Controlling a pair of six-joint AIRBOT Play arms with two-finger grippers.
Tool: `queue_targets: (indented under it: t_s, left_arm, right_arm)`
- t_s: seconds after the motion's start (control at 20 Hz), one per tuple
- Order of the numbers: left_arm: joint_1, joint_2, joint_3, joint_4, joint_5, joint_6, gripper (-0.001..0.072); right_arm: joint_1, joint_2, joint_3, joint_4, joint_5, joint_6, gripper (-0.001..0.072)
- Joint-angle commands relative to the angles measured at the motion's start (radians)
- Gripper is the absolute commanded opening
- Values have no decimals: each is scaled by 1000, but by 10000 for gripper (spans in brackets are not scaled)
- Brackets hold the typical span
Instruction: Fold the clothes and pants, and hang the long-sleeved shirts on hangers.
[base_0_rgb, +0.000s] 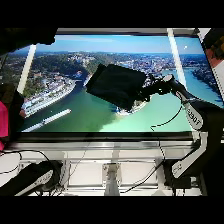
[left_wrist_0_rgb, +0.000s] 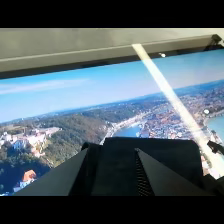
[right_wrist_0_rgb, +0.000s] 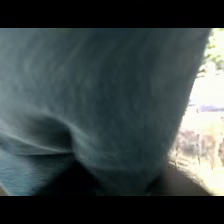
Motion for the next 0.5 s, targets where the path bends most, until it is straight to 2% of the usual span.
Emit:
queue_targets:
  t_s: [0.0, 0.1, 0.2, 0.35, 0.45]
  left_arm:
    - [0, 0, 0, 6, -11, 0, 358]
    - [0, 0, 0, 28, -10, 1, 356]
    - [0, 0, 0, 121, -10, 0, 356]
    - [1, 0, 0, 282, -11, 0, 356]
    - [1, 0, 0, 323, -11, 0, 355]
  right_arm:
    - [10, -14, 15, 16, -27, 5, 40]
    - [-14, -2, 37, 6, 20, 5, 39]
    - [-60, 31, 42, -38, 40, 6, 38]
    - [-198, 112, 42, -185, 89, 8, 38]
    - [-331, 161, 42, -289, 149, 8, 38]
